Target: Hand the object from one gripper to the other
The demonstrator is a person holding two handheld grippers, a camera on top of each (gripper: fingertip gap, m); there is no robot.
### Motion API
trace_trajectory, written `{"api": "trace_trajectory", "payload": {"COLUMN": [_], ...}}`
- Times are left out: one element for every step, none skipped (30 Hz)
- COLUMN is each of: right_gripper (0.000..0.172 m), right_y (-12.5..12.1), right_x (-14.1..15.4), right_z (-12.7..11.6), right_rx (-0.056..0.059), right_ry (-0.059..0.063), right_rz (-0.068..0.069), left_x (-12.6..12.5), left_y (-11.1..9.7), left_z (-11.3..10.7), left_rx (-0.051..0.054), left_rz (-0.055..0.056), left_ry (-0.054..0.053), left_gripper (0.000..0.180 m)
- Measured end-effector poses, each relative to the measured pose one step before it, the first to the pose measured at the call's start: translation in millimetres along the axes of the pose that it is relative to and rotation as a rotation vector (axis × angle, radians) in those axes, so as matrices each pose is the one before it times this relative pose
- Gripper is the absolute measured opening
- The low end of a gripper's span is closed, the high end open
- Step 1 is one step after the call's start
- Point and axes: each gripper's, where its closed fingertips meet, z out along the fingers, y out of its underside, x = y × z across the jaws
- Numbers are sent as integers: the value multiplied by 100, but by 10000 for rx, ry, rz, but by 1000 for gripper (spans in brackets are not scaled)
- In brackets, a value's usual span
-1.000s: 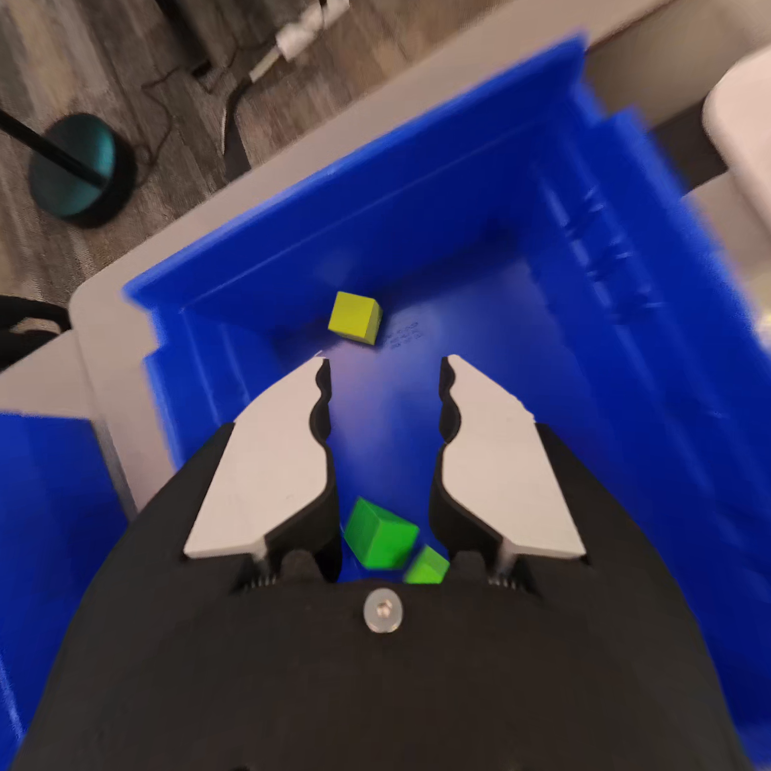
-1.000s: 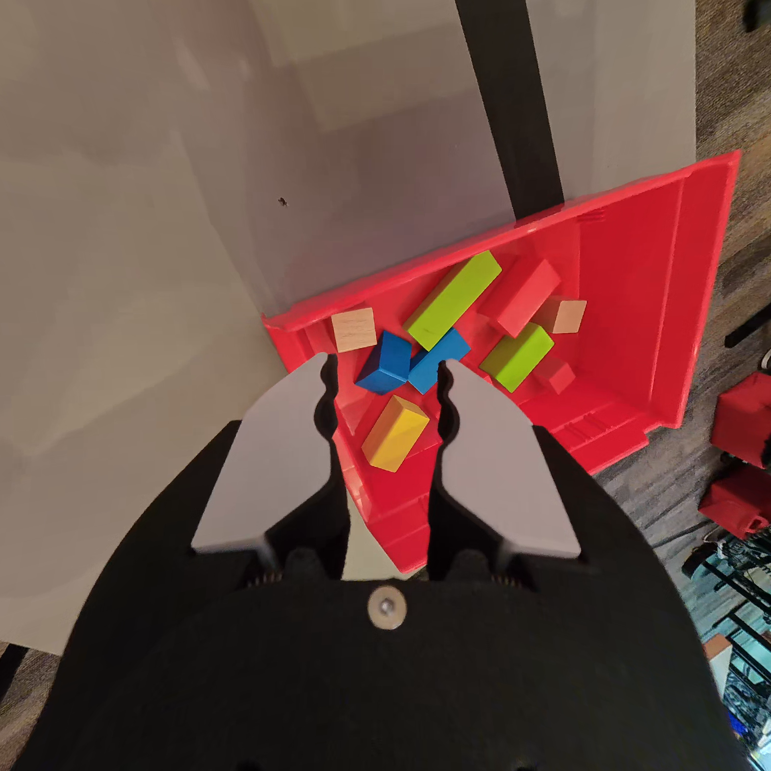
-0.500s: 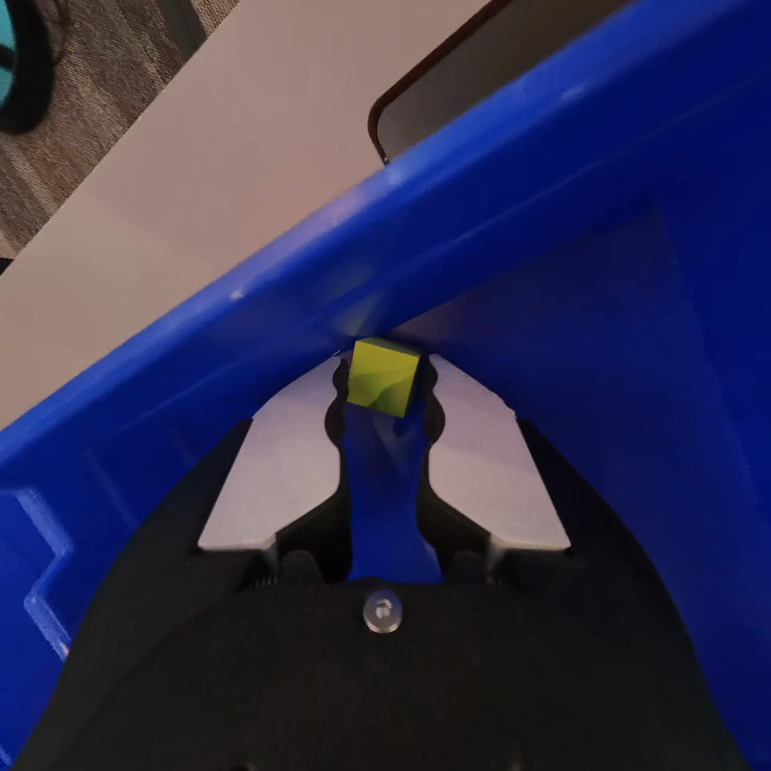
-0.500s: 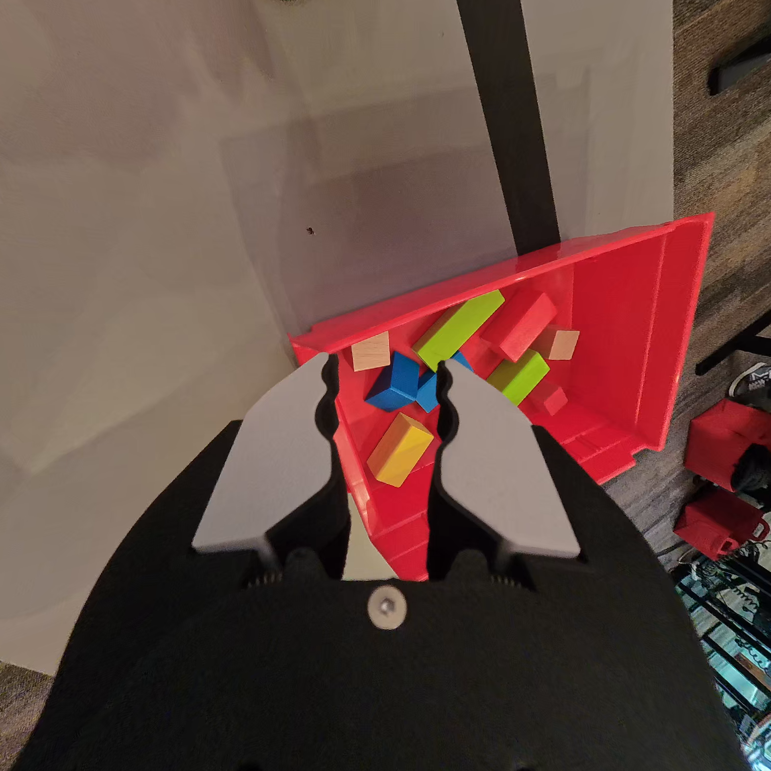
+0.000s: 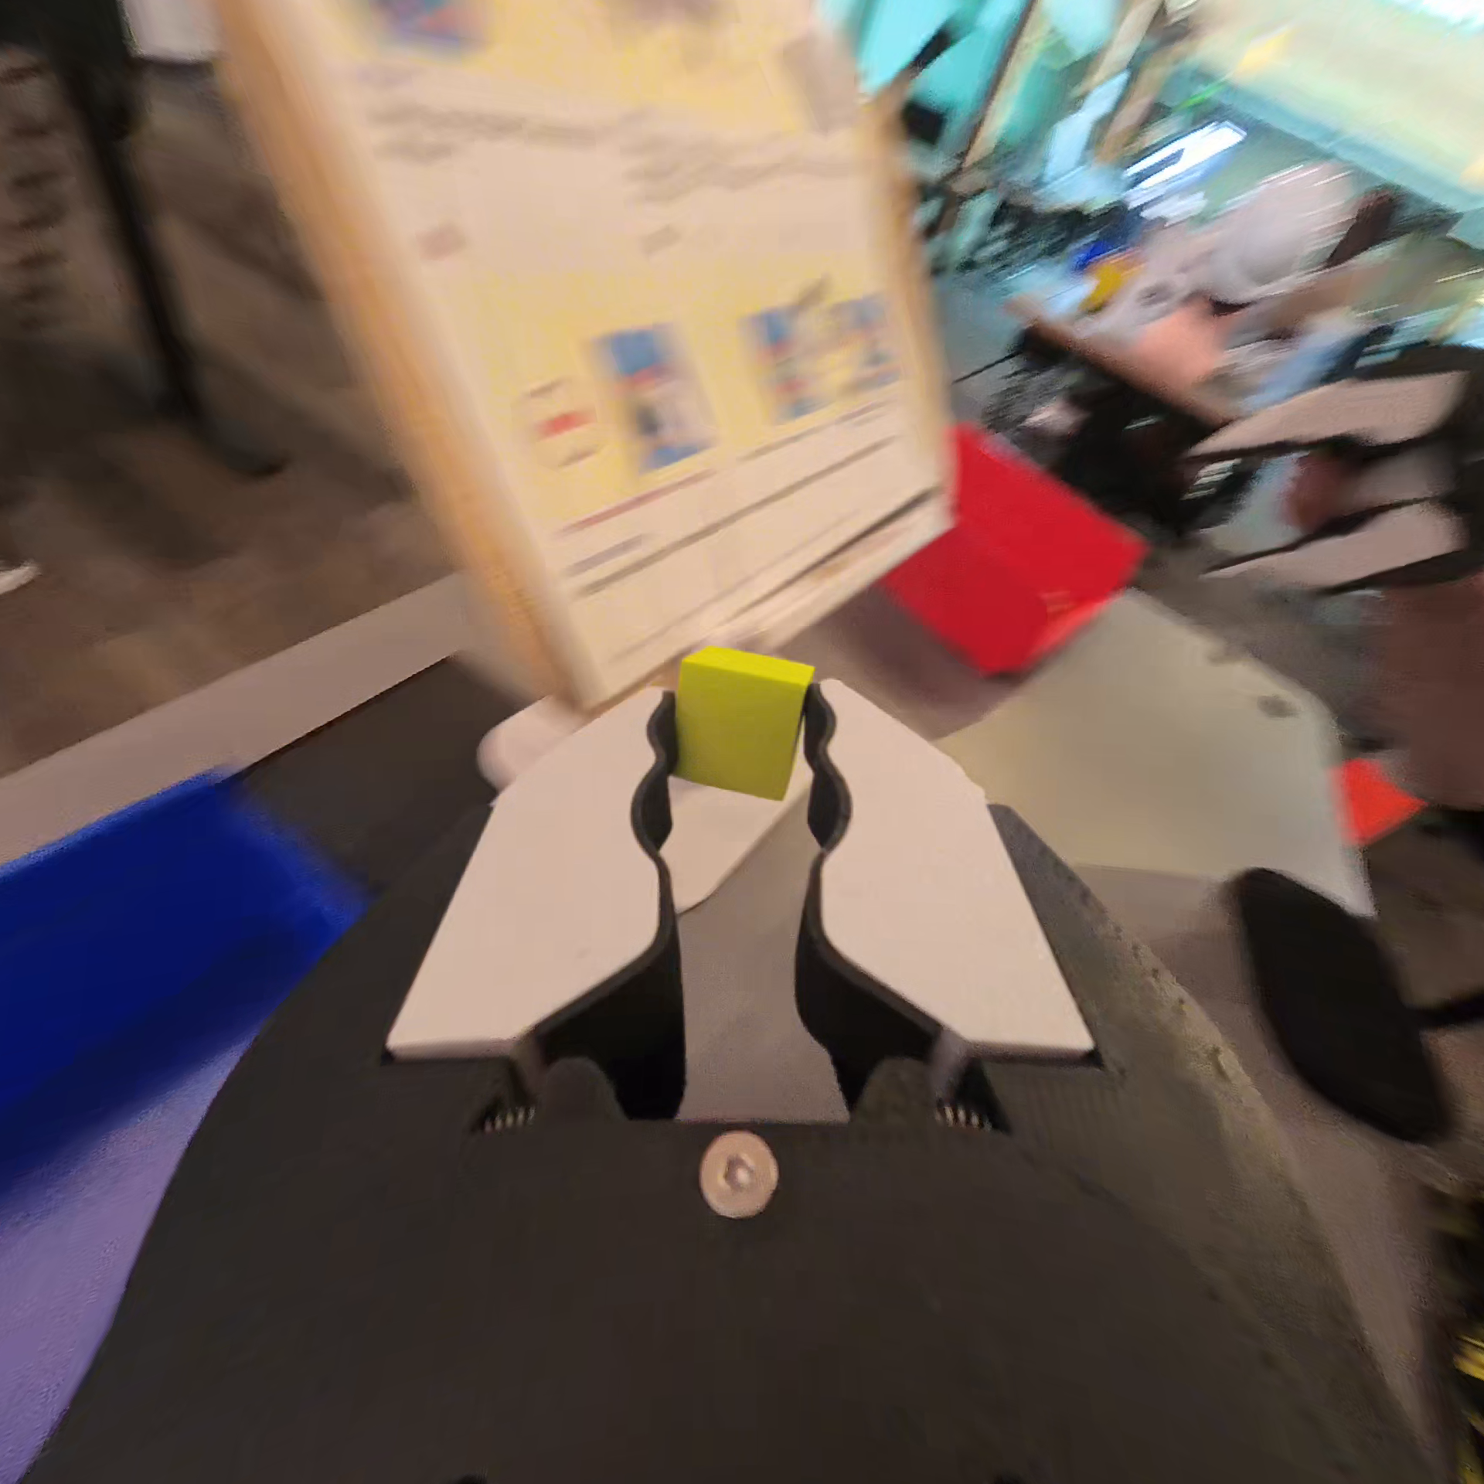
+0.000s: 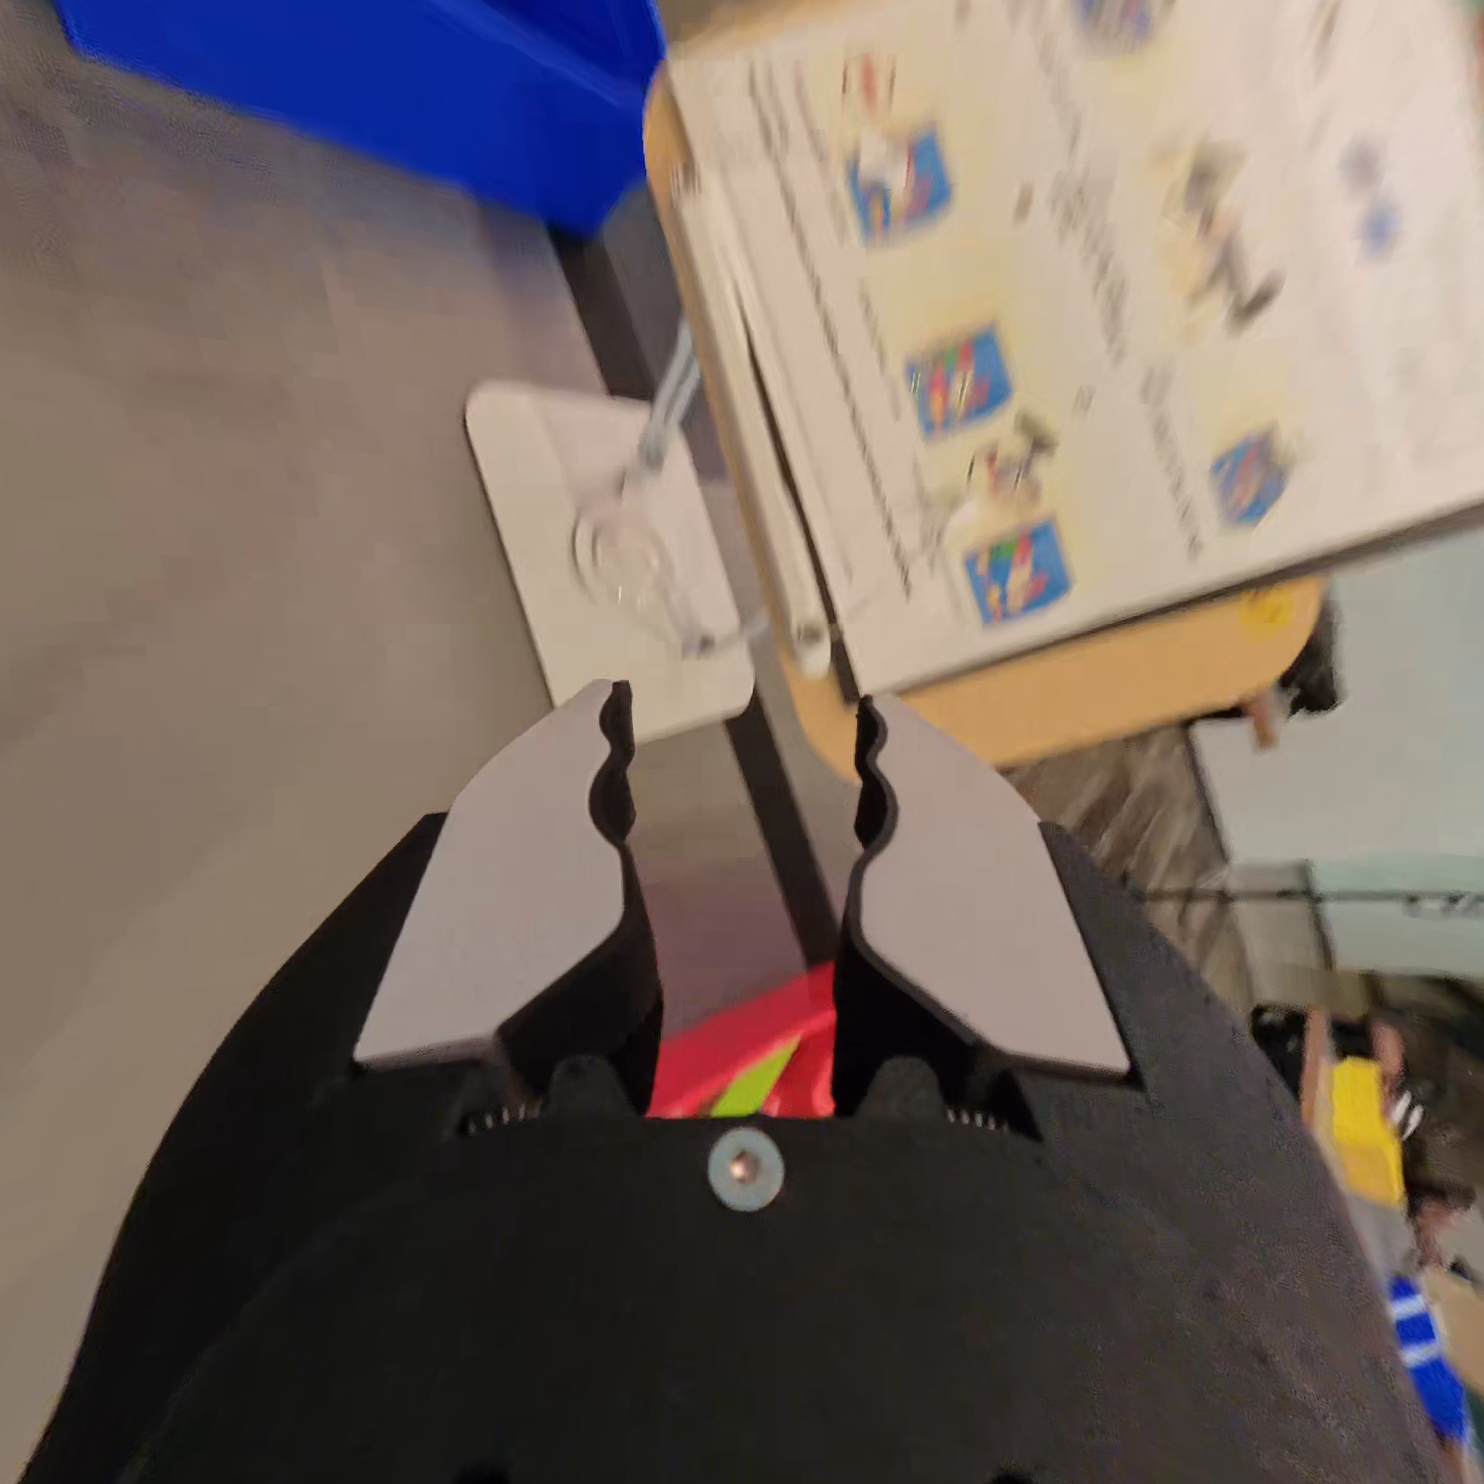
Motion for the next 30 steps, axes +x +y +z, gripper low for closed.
{"api": "trace_trajectory", "payload": {"right_gripper": [53,55,54,53,53,54,54,55,57,57,56,54,53,51,49,45,41,36,32,27,27,27,27,27,26,26,26,26,26,26], "right_y": [-1901,-1778,-1516,-1163,-874,-727,-669,-459,-261,-191,-135,-88,-81,-113,-92,-27,-22,-50,-29,-72,-95,-45,6,19,-7,-59,-49,75,216,324], "right_x": [-638,-654,-508,-210,57,174,96,98,171,56,-50,-15,-126,-223,-173,-99,-10,89,76,11,5,-5,-42,-17,37,35,87,221,319,336], "right_z": [206,303,340,329,278,193,146,118,86,86,108,114,127,103,112,107,30,-55,-92,-120,-119,-94,-106,-145,-192,-219,-276,-309,-318,-305], "right_rx": [548,493,383,226,124,154,221,161,86,75,55,43,46,66,30,-32,-26,20,33,60,51,-7,-33,-9,38,101,112,28,-62,-109], "right_ry": [215,204,271,384,421,334,156,86,118,8,-57,-10,-44,-78,-33,21,79,103,40,-15,-2,4,-46,-49,-62,-118,-95,1,38,3], "right_rz": [-240,-262,-370,-440,-374,-168,23,51,-24,-47,-33,-46,-90,-130,-125,-141,-171,-132,-56,-21,-9,3,8,41,182,299,243,124,80,116], "left_x": [3260,2879,2492,2336,1881,1350,1153,774,353,266,196,9,-87,-29,-98,-84,111,1,80,96,150,123,60,46,88,117,159,11,8,35], "left_y": [-823,-529,-498,-297,-132,-121,94,141,3,166,346,382,299,296,287,169,161,166,80,130,71,-10,39,92,52,17,-58,-216,-254,-163], "left_z": [932,1318,1511,1596,1538,1398,1230,971,650,492,425,312,243,249,235,201,170,62,-15,8,44,69,61,75,78,88,58,-40,-107,-122], "left_rx": [349,216,276,211,129,194,84,67,222,146,40,-12,24,-7,-28,37,-8,-55,-35,-78,-22,50,45,8,22,28,44,123,120,37], "left_rz": [83,95,-27,-163,-156,-191,-261,-213,-141,-233,-282,-191,-97,-91,-129,-132,-144,-60,-4,-24,-51,-87,-47,-37,-94,-110,-49,15,51,89], "left_ry": [1016,933,910,1045,941,754,785,623,374,389,369,206,107,145,107,98,219,86,82,80,132,128,94,87,124,145,138,-6,-46,-58], "left_gripper": [30,30,30,31,30,30,30,30,30,30,30,30,30,30,30,30,30,30,30,30,30,30,30,30,29,29,29,33,32,32]}}
